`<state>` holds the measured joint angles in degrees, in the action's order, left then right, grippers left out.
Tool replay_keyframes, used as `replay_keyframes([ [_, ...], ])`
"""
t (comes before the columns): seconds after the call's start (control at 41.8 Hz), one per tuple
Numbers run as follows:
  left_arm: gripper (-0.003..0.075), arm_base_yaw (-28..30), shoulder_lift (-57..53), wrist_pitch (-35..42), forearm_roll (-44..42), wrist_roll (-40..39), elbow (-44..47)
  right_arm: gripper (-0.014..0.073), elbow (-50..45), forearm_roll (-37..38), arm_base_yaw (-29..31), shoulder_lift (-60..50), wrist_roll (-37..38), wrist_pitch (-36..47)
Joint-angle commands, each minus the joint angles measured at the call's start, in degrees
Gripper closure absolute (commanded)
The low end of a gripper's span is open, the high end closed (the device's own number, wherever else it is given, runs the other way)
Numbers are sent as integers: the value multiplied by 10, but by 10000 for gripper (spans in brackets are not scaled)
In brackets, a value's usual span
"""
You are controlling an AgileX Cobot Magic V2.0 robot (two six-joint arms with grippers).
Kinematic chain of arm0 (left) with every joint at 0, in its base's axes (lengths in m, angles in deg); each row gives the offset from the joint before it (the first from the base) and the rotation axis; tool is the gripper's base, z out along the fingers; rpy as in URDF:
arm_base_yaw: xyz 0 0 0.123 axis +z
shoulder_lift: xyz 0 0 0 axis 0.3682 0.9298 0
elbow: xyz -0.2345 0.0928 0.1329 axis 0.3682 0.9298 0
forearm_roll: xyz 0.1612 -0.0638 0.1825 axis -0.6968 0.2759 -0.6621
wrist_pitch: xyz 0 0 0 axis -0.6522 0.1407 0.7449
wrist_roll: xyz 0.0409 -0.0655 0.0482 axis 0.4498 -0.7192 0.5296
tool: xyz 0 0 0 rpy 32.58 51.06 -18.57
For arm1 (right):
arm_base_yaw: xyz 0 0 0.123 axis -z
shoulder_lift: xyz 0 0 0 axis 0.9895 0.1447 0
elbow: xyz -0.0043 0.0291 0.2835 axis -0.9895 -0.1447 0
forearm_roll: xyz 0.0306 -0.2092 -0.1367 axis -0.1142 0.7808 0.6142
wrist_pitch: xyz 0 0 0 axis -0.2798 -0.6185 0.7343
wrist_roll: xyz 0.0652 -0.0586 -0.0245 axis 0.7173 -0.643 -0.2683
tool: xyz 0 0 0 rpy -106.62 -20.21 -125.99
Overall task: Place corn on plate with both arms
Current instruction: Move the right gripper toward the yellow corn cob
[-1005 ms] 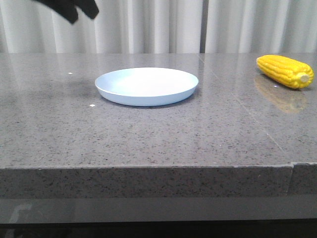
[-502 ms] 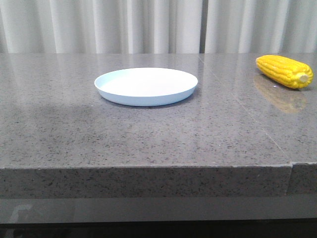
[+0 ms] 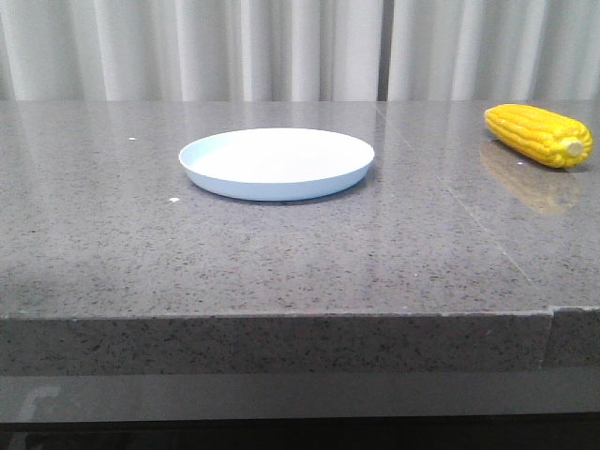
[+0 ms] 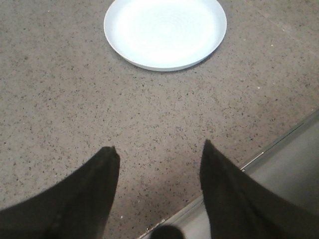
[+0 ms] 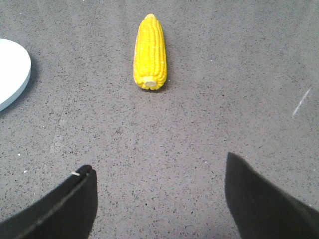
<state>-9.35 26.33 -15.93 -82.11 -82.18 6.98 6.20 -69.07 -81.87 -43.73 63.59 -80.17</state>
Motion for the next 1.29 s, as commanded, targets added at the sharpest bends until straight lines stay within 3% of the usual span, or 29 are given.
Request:
replay_keyframes([
  [0.0,352,-3,-19,43,8,-6,-1,33,18,6,0,5,-4,42],
  [0.837,352,-3,-21,44,8,-6,-1,31,23,-4,0,18,-4,76],
  [1.1,352,-3,-21,44,8,-6,-1,20,85,-5,0,101,-22,16],
  [1.268,352,-3,-21,44,8,-6,-1,-65,137,-8,0,165,-22,-21],
])
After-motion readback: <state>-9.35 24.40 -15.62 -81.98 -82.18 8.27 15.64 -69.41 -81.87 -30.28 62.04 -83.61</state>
